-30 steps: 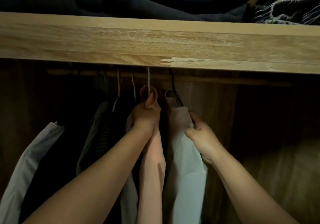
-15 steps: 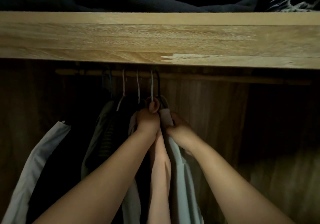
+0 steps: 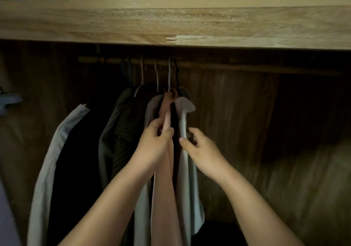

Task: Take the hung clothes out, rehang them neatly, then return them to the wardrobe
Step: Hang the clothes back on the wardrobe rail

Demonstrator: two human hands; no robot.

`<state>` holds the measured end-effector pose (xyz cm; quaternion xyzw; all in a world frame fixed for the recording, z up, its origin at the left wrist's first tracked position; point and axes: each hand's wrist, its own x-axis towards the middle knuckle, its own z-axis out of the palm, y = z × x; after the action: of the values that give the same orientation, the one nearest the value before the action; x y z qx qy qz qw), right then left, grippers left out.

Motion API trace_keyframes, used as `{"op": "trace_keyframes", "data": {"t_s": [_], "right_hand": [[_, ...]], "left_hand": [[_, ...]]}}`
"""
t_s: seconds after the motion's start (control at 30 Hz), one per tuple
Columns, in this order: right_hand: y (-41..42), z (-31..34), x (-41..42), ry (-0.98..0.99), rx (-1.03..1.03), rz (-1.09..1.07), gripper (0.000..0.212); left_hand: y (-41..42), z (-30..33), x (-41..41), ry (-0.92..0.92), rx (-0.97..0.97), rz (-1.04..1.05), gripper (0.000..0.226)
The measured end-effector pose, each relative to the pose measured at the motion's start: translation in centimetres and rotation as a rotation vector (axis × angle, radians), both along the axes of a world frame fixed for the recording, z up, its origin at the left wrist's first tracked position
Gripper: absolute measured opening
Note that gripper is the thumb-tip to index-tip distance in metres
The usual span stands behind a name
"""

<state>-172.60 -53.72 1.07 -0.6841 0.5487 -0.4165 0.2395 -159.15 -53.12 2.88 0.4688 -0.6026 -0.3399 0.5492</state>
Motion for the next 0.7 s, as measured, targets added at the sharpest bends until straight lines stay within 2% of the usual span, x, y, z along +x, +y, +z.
{"op": "trace_keyframes", "data": {"t_s": [0.1,0.27,0.4,0.57,0.7], "right_hand": [[2.0,-2.6,-0.3,0.112,0.009,-0.037,0.050],[5.3,-6.7,0.0,0.399,0.088,-0.091,0.043],[7.5,-8.8,1.5,0.621,0.199,-0.014,0.041],[9.8,-10.0,5.0,0.719,0.236,0.077,0.041],[11.8,-10.5,8.7,0.725,0.250,0.179,0.042]], "left_hand": [[2.5,-1.8,0.9,-0.065,-0.054,0.054,0.048],[6.0,-5.4,2.9,-0.150,-0.014,0.200,0.048],[9.1,-7.8,6.3,-0.351,0.063,0.195,0.050],[12.8,-10.0,10.7,-0.621,0.189,0.181,0.048],[15.8,-11.4,14.4,-0.704,0.273,0.258,0.050]]}}
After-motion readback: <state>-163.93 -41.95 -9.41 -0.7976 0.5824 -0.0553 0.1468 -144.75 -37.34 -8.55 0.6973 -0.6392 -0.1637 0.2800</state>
